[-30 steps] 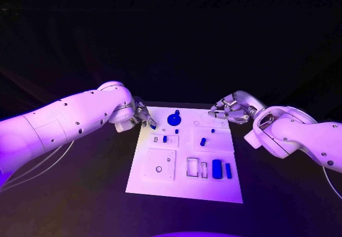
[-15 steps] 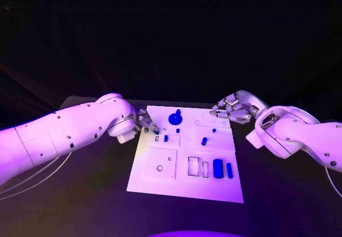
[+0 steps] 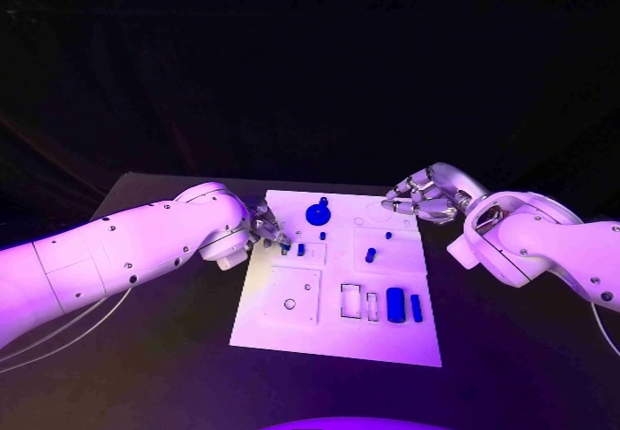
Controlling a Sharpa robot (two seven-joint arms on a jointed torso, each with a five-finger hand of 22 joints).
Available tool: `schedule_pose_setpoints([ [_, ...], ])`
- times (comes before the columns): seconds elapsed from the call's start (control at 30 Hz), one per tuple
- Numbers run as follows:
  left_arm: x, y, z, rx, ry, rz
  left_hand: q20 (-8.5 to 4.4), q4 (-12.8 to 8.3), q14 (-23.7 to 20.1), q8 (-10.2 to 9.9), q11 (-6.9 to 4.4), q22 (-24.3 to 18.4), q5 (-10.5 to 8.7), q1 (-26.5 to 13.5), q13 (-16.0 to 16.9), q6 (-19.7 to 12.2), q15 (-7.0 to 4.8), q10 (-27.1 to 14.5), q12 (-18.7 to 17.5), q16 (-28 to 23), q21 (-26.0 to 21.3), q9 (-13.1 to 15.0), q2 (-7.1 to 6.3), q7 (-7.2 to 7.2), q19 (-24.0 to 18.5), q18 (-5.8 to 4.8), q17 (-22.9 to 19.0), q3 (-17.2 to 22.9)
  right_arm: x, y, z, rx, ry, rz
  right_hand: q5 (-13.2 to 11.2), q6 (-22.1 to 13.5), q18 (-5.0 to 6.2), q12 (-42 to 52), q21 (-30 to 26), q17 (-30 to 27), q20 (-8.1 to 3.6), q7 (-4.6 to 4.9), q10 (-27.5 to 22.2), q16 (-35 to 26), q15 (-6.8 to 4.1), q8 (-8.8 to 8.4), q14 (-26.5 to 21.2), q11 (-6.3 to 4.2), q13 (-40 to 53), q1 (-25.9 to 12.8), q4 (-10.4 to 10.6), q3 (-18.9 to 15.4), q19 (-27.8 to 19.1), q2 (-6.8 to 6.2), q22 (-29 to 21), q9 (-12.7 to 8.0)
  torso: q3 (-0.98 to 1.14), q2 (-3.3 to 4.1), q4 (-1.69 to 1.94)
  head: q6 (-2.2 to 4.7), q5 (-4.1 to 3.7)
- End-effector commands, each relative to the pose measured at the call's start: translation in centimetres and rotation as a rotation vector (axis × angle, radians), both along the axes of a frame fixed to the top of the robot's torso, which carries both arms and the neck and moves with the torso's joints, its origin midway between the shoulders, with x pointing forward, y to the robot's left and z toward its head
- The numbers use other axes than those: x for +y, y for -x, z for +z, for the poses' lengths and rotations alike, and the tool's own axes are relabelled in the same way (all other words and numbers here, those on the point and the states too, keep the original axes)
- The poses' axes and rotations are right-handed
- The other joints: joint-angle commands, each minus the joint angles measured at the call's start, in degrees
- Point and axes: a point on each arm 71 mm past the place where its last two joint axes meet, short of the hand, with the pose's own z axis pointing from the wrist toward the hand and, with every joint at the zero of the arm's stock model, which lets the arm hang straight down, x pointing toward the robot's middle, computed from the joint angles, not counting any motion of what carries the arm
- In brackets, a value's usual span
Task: Assemble the parts on the task board
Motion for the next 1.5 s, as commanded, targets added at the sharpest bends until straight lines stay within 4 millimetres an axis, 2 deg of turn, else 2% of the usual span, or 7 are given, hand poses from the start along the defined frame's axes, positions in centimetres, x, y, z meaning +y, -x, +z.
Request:
schedule_pose_setpoints([
  [0.03,-0.09,0.08,0.07,-0.019,-0.04,-0.026,-0.03,-4.77,3.14,2.15,-0.06,0.03,0.22,-0.32,0.05,1.29,-0.41,0.41,0.28,0.29,0.18,9.68,0.14,-1.64,0.37,-0.9,4.15,5.22,0.15,0.09,-0.04,0.002,0.002,0.017,0.23,-0.26,0.69,-0.31,-0.14,1.58,0.04,-0.27,-0.28,-0.37,-0.4,0.34,2.92,-0.17,-0.07,-0.42,0.1,-0.4,-0.29,0.13,7.9,0.07,0.04,-0.03,0.01,-0.07,-0.01],
  [0.4,0.0,0.26,-0.16,0.009,-0.072,-0.045,-0.05,-4.8,3.14,2.22,-0.09,0.13,0.23,-0.41,0.32,1.35,-0.42,0.53,0.55,0.28,0.23,9.76,0.03,-1.69,0.42,-0.92,4.14,5.32,0.16,0.11,-0.07,0.005,0.003,0.023,0.32,-0.26,0.69,-0.3,-0.17,1.62,0.03,-0.27,-0.27,-0.35,-0.4,0.35,2.94,-0.17,-0.07,-0.52,0.13,-0.43,-0.3,0.24,7.89,0.08,0.02,-0.04,-0.01,-0.06,0.15],
  [0.73,-0.07,0.36,-0.29,0.025,-0.087,-0.053,-0.07,-4.85,3.14,2.31,-0.14,0.3,0.23,-0.49,0.62,1.43,-0.45,0.67,0.84,0.29,0.31,9.86,-0.05,-1.74,0.5,-0.96,4.15,5.46,0.21,0.11,-0.08,0.006,0.003,0.031,0.42,-0.27,0.68,-0.3,-0.13,1.66,0.03,-0.27,-0.27,-0.33,-0.4,0.36,2.95,-0.17,-0.08,-0.68,0.17,-0.48,-0.26,0.35,7.93,0.09,0.02,-0.05,0.01,-0.06,-0.2],
  [1.03,-0.08,0.37,-0.39,0.038,-0.091,-0.054,-0.08,-4.87,3.15,2.37,-0.16,0.28,0.23,-0.58,0.68,1.49,-0.47,0.72,0.93,0.29,0.31,9.93,-0.15,-1.77,0.49,-0.95,4.15,5.52,0.27,0.14,-0.11,0.01,0.002,0.04,0.44,-0.29,0.68,-0.33,-0.14,1.67,0.03,-0.27,-0.29,-0.33,-0.4,0.36,2.96,-0.16,-0.12,-0.79,0.19,-0.51,-0.26,0.42,7.93,0.1,0.05,-0.07,0.04,-0.16,-0.21],
  [1.37,-0.21,0.39,-0.57,0.061,-0.105,-0.069,-0.13,-4.36,3.15,2.54,-0.21,0.28,0.2,-1.81,0.81,1.62,-0.5,0.76,1.16,0.27,0.3,10.25,-0.81,-1.89,0.47,-0.96,4.15,5.34,0.29,0.15,-0.11,0.012,0.0,0.043,0.44,-0.29,0.68,-0.33,-0.14,1.67,0.03,-0.27,-0.29,-0.33,-0.4,0.36,2.96,-0.16,-0.12,-0.79,0.19,-0.51,-0.26,0.42,7.93,0.1,0.07,-0.05,-0.07,-0.15,-0.14],
  [1.5,-0.16,0.33,-0.64,0.067,-0.11,-0.069,-0.18,-3.56,3.16,2.75,-0.34,0.42,0.19,-3.2,0.62,2.0,-0.57,0.81,1.16,0.28,0.36,10.51,-1.33,-2.12,0.53,-0.98,4.16,4.62,0.28,0.15,-0.11,0.012,0.0,0.043,0.44,-0.29,0.68,-0.33,-0.14,1.67,0.03,-0.27,-0.29,-0.33,-0.4,0.36,2.96,-0.16,-0.12,-0.79,0.19,-0.51,-0.26,0.42,7.93,0.1,0.1,-0.05,-0.06,-0.15,-0.18],
])
